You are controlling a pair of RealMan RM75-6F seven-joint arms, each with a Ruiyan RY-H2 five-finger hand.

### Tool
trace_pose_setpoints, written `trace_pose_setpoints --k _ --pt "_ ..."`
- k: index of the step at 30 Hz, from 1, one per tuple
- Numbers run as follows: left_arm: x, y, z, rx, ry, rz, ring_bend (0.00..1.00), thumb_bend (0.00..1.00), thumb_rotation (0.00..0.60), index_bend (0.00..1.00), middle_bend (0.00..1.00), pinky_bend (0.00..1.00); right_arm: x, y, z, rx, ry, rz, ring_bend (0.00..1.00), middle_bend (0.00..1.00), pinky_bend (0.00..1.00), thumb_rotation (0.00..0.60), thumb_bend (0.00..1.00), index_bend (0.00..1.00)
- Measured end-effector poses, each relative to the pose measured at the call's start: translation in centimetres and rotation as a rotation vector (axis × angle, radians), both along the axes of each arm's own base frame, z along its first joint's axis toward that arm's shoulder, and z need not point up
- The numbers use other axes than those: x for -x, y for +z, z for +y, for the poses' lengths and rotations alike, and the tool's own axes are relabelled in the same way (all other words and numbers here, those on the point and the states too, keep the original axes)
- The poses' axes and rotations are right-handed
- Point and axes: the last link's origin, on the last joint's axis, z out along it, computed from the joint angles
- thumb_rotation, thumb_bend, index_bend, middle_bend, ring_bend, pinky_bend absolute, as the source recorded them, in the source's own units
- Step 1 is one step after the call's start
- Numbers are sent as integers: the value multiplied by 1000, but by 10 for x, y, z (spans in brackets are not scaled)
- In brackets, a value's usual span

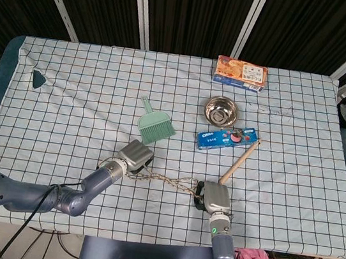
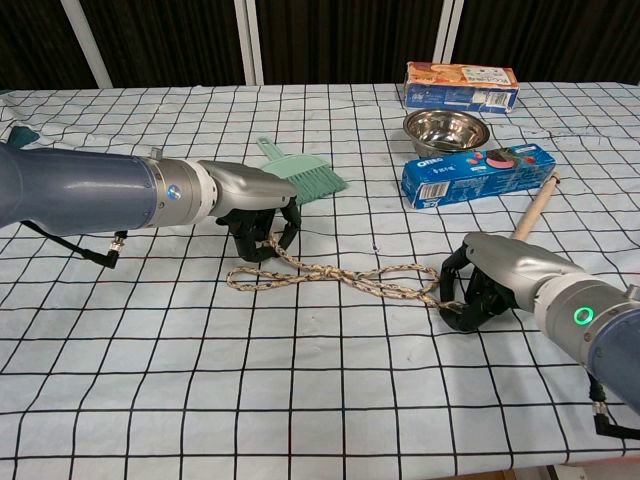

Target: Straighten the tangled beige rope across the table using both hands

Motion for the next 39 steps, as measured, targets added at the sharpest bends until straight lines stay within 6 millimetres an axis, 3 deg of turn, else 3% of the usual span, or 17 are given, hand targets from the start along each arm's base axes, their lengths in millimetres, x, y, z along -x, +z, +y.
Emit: trace_pose_setpoints --k 4,13,39 --pt "0 1 0 -2 -1 -4 910 518 600 647 1000 803 0 0 0 -2 0 4 1000 1000 1000 600 446 629" --pt "1 2 1 5 8 -3 910 427 600 495 1000 803 -2 -1 0 -7 4 4 1000 1000 1000 600 449 629" --pt "4 2 4 1 1 8 910 395 600 521 1000 803 0 -2 0 -7 1 8 1000 1000 1000 600 450 629"
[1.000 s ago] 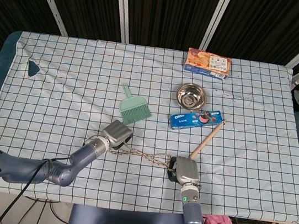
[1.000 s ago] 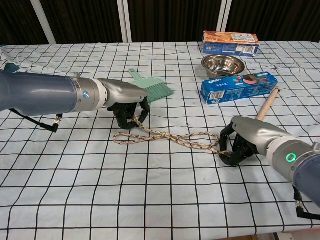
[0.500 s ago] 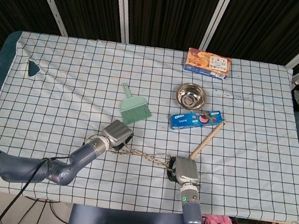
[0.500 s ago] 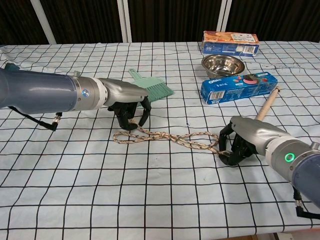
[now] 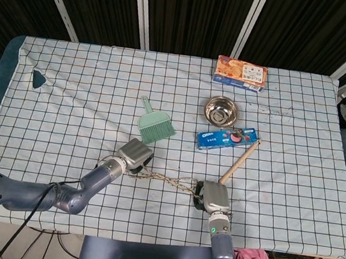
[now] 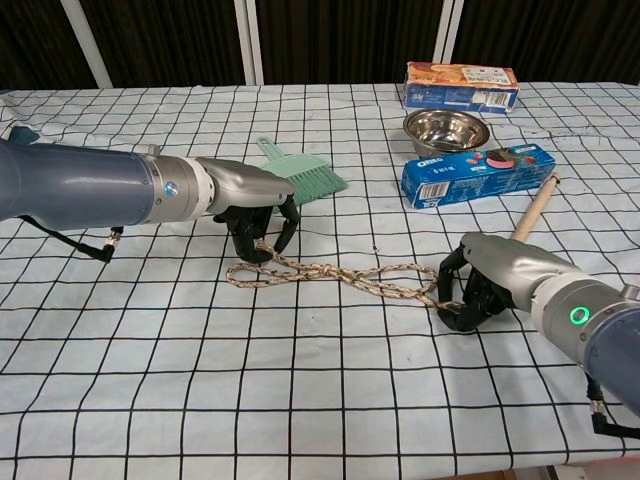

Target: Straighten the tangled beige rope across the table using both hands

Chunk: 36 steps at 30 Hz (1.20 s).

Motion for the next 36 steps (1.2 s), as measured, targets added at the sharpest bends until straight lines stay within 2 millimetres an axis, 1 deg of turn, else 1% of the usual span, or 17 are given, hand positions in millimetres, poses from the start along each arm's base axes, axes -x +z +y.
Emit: trace_pose_setpoints --k 6,11,16,24,28,32,36 --pt "0 -2 0 4 3 1 910 401 600 541 1000 803 0 0 -1 2 -2 -2 1000 1000 1000 600 450 629" --pt "1 -2 0 0 0 9 910 446 600 568 1000 803 0 0 0 1 -3 -3 1000 1000 1000 600 451 629" --pt "2 -2 1 -1 4 11 913 465 600 591 1000 807 0 1 0 0 -4 -4 1000 1000 1000 600 450 629" --pt "2 1 3 -13 8 1 913 468 600 598 1000 808 1 2 0 1 -7 -10 1000 1000 1000 600 450 629" --pt "1 6 5 -22 12 -9 913 469 600 603 1000 808 1 5 0 1 -4 -13 1000 1000 1000 600 450 629" --pt "-1 14 8 -38 14 -28 913 494 600 603 1000 808 0 10 -1 6 4 -19 1000 1000 1000 600 450 629" --pt "-1 26 12 -59 14 -38 913 495 600 603 1000 808 -2 22 -3 24 17 -26 1000 1000 1000 600 450 629"
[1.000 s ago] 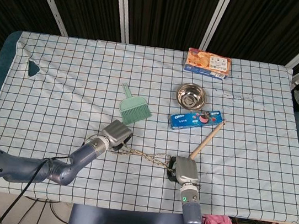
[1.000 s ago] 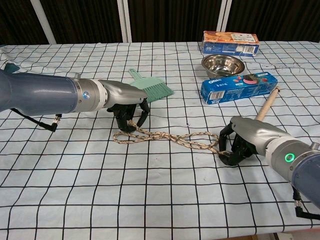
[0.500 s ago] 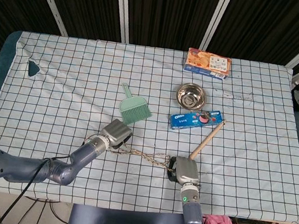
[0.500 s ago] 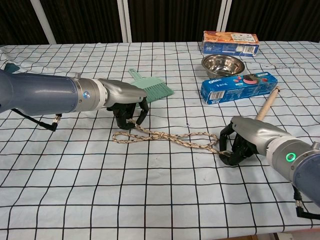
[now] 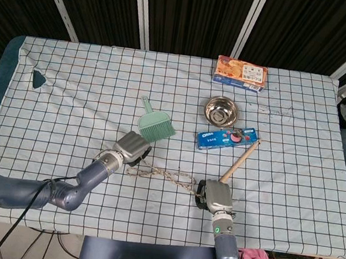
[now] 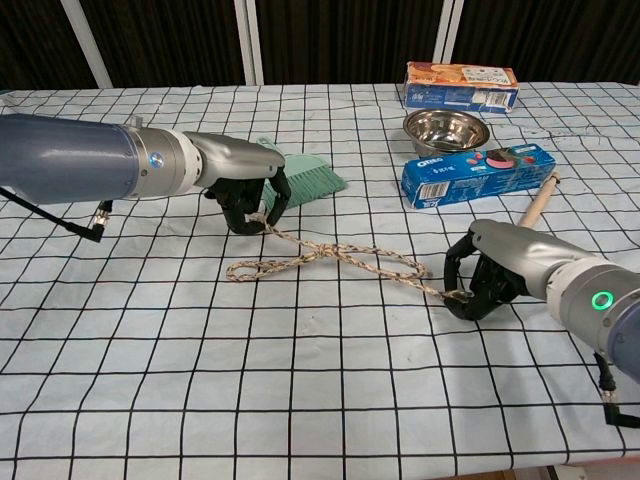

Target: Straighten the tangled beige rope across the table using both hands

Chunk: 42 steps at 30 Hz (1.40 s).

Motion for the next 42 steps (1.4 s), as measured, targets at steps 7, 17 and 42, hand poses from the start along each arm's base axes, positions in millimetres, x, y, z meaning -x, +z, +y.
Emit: trace_pose_setpoints --k 7,17,42 --pt "10 31 10 -57 17 -6 913 495 600 603 1000 808 5 35 -10 67 13 13 1000 1000 1000 600 450 629" --pt "45 92 18 -154 71 -19 913 495 600 604 1000 808 37 103 -23 191 -13 103 1000 1000 1000 600 457 629" --pt "155 178 7 -280 249 -17 913 495 600 607 1000 808 147 212 -54 333 -209 239 1000 1000 1000 600 458 629"
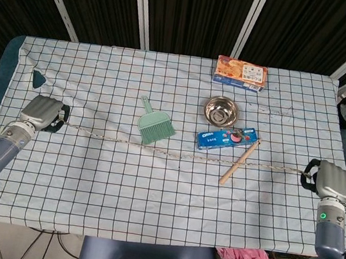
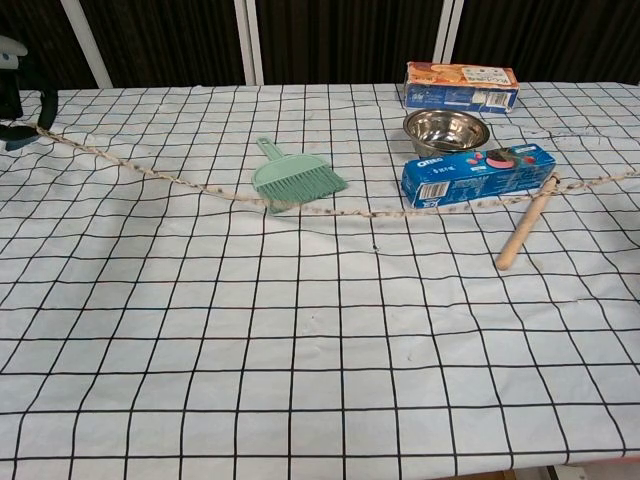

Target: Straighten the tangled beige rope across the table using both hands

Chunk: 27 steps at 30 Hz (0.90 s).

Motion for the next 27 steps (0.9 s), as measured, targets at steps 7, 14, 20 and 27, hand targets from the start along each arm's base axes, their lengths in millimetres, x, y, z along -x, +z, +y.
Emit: trace_pose_setpoints --k 7,14,20,27 --pt "27 -6 -1 3 53 9 913 495 600 598 1000 808 22 3 -3 20 -43 23 1000 1000 1000 600 458 629" --pt "37 -20 -7 29 67 -2 913 483 600 590 1000 808 36 -4 -4 -1 -78 15 1000 1000 1000 600 457 629" --pt "45 -30 -11 50 79 -5 913 483 600 588 1000 808 47 -17 -4 -38 -99 15 1000 1000 1000 600 458 629" --pt "54 -44 -16 82 85 7 913 483 600 587 1000 808 58 -35 -5 -69 -111 16 1000 1000 1000 600 458 629"
